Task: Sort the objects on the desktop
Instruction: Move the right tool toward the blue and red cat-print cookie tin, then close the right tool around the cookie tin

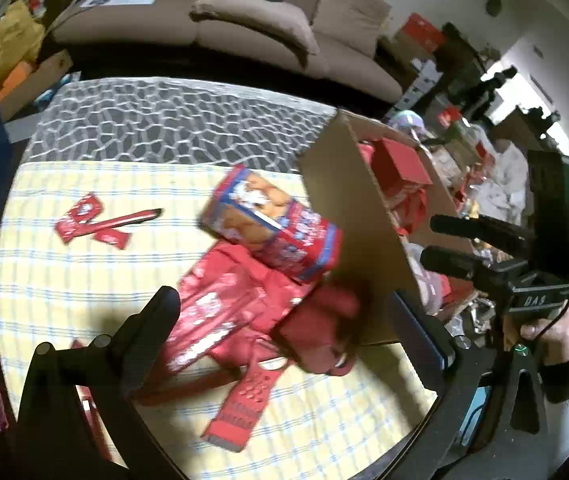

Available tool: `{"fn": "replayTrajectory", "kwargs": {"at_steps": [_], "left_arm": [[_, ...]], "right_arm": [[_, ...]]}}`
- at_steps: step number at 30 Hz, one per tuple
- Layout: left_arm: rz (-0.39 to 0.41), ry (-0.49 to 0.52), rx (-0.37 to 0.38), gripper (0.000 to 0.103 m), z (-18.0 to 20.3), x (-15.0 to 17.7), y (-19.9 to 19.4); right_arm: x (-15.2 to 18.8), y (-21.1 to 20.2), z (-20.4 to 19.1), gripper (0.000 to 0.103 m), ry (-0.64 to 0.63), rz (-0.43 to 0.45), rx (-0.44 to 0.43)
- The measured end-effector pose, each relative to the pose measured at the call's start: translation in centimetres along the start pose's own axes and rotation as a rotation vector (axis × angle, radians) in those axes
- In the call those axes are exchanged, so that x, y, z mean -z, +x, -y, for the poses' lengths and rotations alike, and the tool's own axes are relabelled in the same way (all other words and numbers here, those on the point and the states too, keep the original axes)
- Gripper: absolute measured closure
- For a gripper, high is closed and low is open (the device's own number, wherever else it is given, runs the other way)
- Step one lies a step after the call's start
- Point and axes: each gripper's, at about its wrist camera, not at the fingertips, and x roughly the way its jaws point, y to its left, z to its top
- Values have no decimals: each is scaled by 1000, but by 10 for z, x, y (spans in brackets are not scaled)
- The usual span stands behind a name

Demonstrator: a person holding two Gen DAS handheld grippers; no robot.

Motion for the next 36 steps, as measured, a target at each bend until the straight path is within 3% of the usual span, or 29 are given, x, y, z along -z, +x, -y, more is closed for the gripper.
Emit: {"fn": "replayTrajectory", "kwargs": {"at_steps": [13, 22, 36], "left_arm": [[-4, -93, -77, 0, -75, -3, 4], [-35, -123, -57, 0, -96, -7, 33], [-89, -162, -21, 0, -118, -2, 77]], "right_arm": [[-24, 75, -50, 7, -93, -94, 53], [-39, 118, -39, 6, -155, -170, 147], [-50, 176, -25, 6, -245, -293, 187]]}}
